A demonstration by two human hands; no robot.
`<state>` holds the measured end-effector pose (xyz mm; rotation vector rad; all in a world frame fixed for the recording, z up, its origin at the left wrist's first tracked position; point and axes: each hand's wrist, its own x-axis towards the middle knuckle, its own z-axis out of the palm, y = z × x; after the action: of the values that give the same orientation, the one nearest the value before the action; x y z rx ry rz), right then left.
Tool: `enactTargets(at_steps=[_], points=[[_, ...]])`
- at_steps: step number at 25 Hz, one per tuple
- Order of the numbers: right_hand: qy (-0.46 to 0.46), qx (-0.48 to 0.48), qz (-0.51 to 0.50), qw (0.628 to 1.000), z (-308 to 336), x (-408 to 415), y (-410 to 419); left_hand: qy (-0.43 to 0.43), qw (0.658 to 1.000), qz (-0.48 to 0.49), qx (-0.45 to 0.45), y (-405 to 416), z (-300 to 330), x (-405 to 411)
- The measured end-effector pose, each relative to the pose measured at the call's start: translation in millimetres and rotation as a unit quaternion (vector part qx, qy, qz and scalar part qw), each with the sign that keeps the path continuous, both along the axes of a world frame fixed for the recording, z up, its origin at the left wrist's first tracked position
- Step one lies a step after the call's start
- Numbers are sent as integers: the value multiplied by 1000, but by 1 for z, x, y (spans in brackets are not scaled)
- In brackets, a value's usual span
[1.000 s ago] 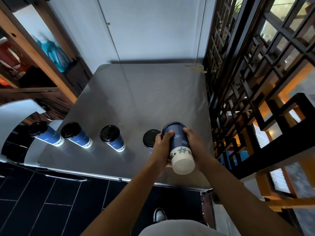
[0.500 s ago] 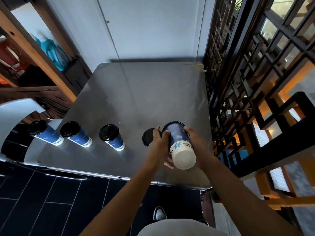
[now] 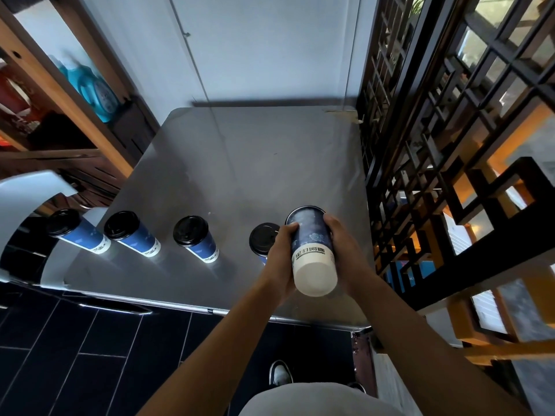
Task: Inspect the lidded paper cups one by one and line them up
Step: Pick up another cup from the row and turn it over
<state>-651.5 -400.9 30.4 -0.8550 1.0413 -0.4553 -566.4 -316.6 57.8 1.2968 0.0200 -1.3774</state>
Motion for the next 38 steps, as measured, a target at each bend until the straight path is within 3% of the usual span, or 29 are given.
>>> enactTargets(at_steps=[3, 7, 11, 13, 17, 24, 28, 29, 33, 38], points=[[13, -10, 2, 1000, -1, 1, 0, 16, 1000, 20, -3, -2, 5, -4], [27, -54, 12, 998, 3, 0, -6, -66, 997, 33, 23, -8, 0, 3], [61, -149, 40, 986, 13, -2, -7, -82, 996, -8, 33, -4, 7, 5], [48, -151, 49, 986, 11, 0, -7, -87, 996, 3, 21, -5, 5, 5], [29, -93, 20, 995, 11, -2, -4, -13, 1000, 17, 22, 0, 9, 4], [23, -105, 3, 994, 10, -1, -3, 36, 999, 30, 5, -1, 7, 2], [38, -133, -23, 990, 8, -1, -10, -180, 982, 0, 63, -5, -6, 7], [50, -148, -19, 988, 9, -1, -11, -193, 979, -19, 70, -6, -8, 7], [63, -193, 7, 979, 7, -3, -10, -134, 988, -70, 34, -9, -26, 11], [49, -138, 3, 989, 14, -4, -8, -40, 998, -31, -38, 7, 7, 8]])
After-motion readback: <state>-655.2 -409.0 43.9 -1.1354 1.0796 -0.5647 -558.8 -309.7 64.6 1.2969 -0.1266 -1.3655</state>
